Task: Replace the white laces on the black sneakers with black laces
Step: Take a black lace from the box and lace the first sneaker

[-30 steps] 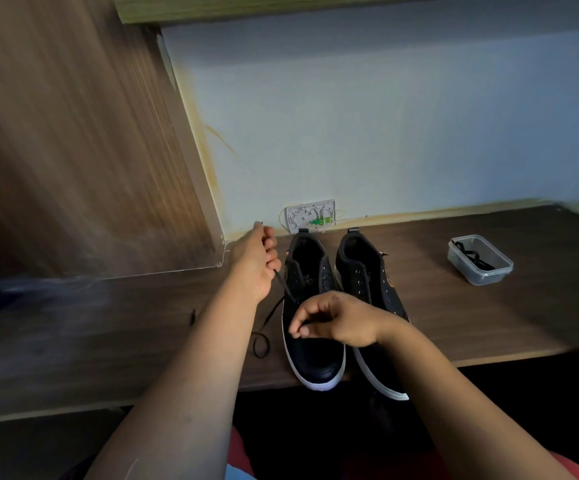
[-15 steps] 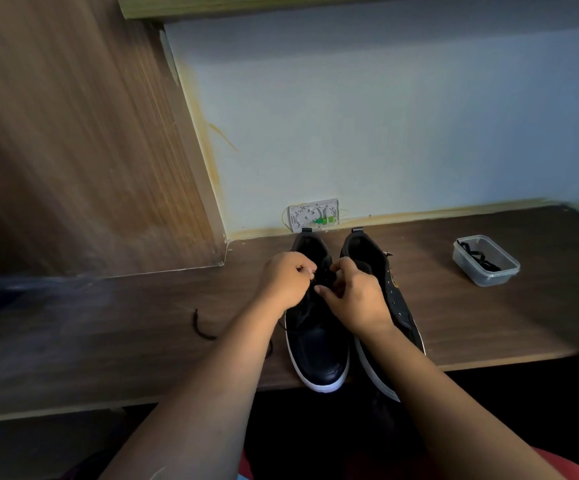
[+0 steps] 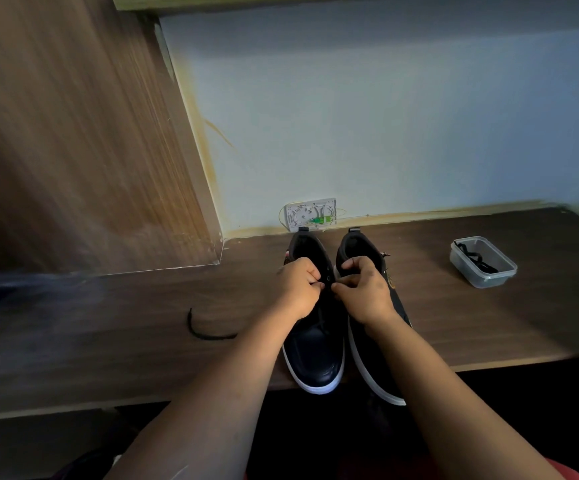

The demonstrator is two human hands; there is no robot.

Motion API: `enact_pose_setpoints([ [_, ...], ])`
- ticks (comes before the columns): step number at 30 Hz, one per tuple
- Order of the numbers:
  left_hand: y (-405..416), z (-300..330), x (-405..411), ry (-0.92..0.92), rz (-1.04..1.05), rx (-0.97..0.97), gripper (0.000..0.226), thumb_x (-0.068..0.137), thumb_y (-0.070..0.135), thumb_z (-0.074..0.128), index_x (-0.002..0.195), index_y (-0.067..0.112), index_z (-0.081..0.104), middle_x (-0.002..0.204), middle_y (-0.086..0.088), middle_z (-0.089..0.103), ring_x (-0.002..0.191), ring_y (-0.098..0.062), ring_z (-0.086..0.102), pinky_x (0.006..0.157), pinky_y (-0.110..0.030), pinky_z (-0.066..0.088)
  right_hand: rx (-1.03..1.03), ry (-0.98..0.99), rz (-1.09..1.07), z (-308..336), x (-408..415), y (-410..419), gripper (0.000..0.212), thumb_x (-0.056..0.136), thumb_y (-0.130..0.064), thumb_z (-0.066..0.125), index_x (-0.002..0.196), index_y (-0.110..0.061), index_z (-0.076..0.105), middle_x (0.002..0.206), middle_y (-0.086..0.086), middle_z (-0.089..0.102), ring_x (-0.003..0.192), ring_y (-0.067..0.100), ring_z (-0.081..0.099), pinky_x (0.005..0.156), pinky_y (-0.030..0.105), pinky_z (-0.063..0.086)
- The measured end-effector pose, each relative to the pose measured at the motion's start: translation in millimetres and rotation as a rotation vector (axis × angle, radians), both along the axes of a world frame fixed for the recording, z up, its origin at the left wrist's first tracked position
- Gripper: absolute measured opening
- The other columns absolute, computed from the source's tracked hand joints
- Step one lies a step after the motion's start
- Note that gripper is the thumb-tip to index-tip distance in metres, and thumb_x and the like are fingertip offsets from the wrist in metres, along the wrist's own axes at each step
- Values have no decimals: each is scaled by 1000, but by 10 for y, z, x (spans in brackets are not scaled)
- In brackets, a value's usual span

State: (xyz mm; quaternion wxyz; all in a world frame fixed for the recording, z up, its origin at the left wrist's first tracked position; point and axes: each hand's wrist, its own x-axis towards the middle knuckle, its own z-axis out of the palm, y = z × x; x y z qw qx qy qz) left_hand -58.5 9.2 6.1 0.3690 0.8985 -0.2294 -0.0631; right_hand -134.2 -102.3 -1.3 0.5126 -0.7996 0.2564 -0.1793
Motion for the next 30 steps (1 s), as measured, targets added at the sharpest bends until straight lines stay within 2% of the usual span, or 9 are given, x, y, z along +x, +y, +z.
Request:
enact_pose_setpoints([
  [6,5,-31,1,-87,-23,62,10,87,19,67,87,25,59,88,6,70,82,-13,63,70,-24,48,-21,1,43,-29,3,-11,27,85,-14,66,105,-24,51,87,0,71,82,17,67,69,27,51],
  [10,24,-20,35,-72,-60,78,8,88,20,66,95,22,64,93,5,71,88,-13,64,77,-26,50,-199,10,101,-2,-28,-27,32,84,-9,66,111,-20,52,88,-3,67,81,12,62,60,9,39],
  [16,68,55,86,65,-150,72,12,94,21,55,103,19,65,101,-2,69,93,-23,64,87,-38,53,-330,-122,-1,98,-59,-45,26,87,-2,55,110,-10,48,81,-2,61,77,21,60,66,26,41],
  [18,90,75,98,110,-144,35,15,97,21,48,95,22,63,100,-1,68,86,-23,63,83,-39,52,-147,-248,-162,237,-85,-163,18,93,-3,49,108,-12,46,83,-2,56,79,21,57,68,26,41],
  [21,118,71,115,186,-141,-8,23,98,15,43,92,24,63,103,1,68,82,-17,59,82,-34,50,719,-688,-323,547,-177,-398,26,97,5,34,94,-18,44,86,3,51,76,22,60,72,31,54],
  [23,122,70,118,206,-140,-14,24,97,13,42,92,25,62,101,1,68,80,-16,58,80,-32,49,1038,-786,-240,625,-273,-484,27,97,6,30,92,-15,47,77,5,48,57,14,54,57,26,50],
  [25,114,81,108,216,-145,-14,21,98,14,43,91,24,61,101,1,67,80,-16,57,77,-31,47,782,-545,-125,582,-293,-494,20,97,-4,39,91,-15,55,69,1,46,46,8,42,47,22,36],
  [28,97,92,91,219,-144,-16,18,97,12,45,91,20,60,102,-3,65,78,-16,54,73,-28,43,-293,-33,122,313,-243,-336,12,92,-29,60,97,-21,69,84,-3,63,73,15,60,66,27,45],
  [30,93,96,81,212,-141,-21,18,96,11,46,90,20,60,101,-4,66,75,-15,54,72,-27,43,-758,196,253,149,-198,-196,25,90,-36,60,108,-20,67,103,2,60,92,23,62,75,31,48],
])
